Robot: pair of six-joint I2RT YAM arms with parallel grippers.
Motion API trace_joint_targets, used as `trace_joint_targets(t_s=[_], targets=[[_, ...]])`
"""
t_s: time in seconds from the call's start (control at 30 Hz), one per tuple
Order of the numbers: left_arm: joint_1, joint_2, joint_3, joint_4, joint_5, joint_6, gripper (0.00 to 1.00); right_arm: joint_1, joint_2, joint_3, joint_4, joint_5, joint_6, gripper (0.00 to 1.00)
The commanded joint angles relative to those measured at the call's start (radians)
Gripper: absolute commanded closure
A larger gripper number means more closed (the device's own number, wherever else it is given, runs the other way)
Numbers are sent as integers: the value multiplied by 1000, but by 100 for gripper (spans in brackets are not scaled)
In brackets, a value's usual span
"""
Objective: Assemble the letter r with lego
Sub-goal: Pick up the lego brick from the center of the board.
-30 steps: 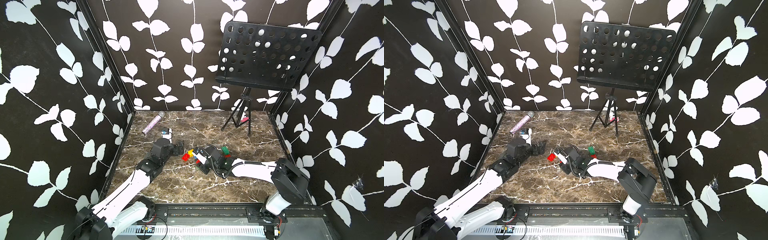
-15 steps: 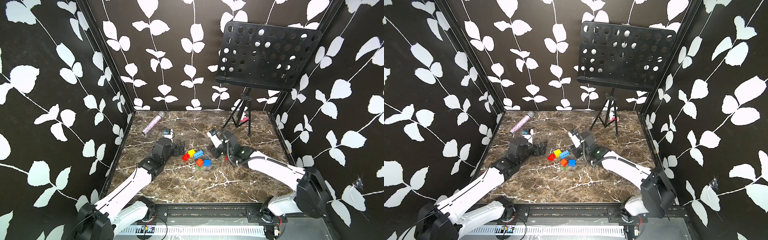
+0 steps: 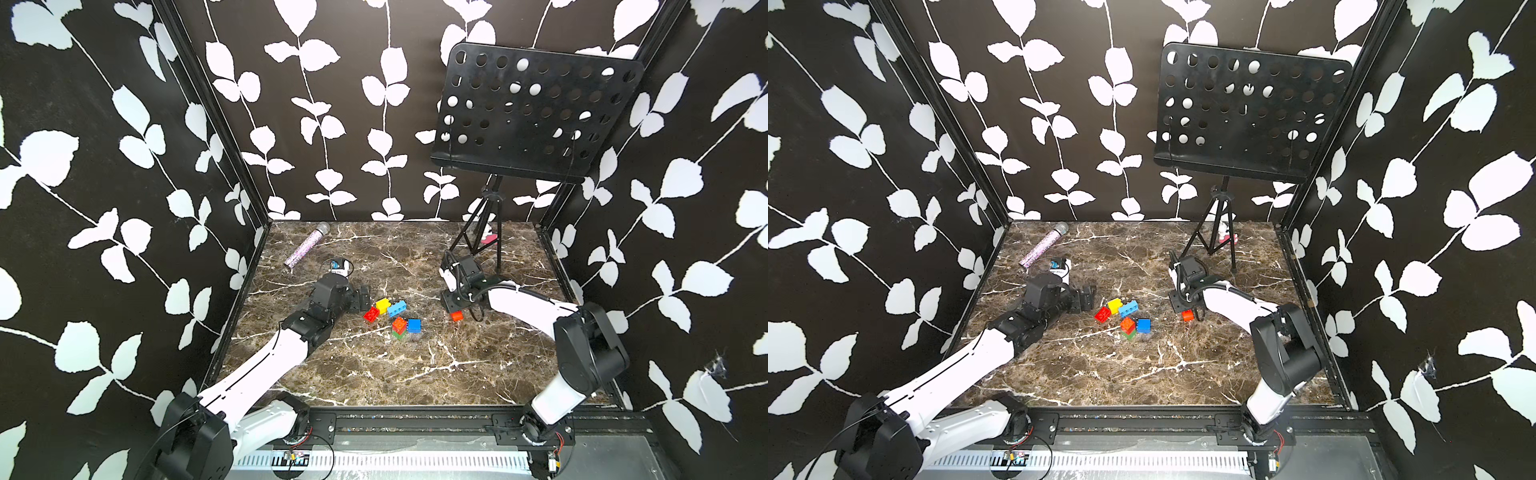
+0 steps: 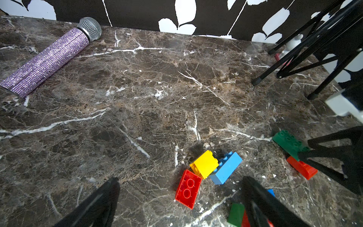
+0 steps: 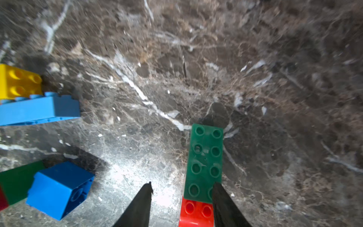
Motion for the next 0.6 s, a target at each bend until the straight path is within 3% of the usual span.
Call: trace_joint_targets(t_s=[0.0,0.57], targets=[[4,10,38,-26,11,-2,2,-3,6,11,-11,6,6,51],[5,50,58,-16,44,-3,2,-8,-61,-18,40,103,14,49]])
